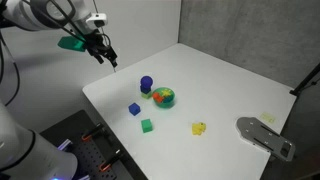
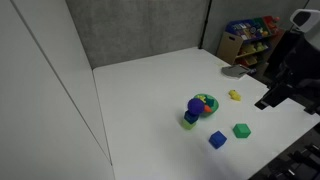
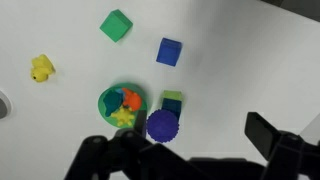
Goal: Pick up the orange toy from the green bowl and put it on the table
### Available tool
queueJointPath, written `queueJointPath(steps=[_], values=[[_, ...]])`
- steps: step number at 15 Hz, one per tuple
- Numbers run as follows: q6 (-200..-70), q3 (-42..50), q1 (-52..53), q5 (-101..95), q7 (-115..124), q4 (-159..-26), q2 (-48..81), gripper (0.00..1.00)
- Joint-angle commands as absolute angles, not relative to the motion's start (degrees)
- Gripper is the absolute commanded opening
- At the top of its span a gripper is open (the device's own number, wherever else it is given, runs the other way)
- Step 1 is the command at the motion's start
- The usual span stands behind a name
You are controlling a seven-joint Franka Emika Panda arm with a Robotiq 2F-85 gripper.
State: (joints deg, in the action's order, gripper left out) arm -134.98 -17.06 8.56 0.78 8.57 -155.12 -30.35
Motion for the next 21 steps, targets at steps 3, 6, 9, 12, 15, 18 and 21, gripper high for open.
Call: queueJointPath(steps=[3,6,9,12,15,18,21], values=[[-134.83,-15.91,9.67,-0.06,9.18,-155.03,-30.2,1.0],[-133.97,-15.59,9.65,0.15,8.95,-153.72,-29.34,1.0],[-133.14,-14.85,9.74,0.65,8.46,-151.49,-27.43,1.0],[-132.39,-14.53,9.48,0.55,8.67,-148.34,-24.99,1.0],[-131.17,-14.28,9.28,0.44,8.88,-144.52,-22.6,1.0],[-128.69,-13.59,9.23,0.86,8.46,-139.77,-20.03,1.0],[-125.31,-12.47,9.06,1.62,7.9,-134.2,-16.91,1.0]])
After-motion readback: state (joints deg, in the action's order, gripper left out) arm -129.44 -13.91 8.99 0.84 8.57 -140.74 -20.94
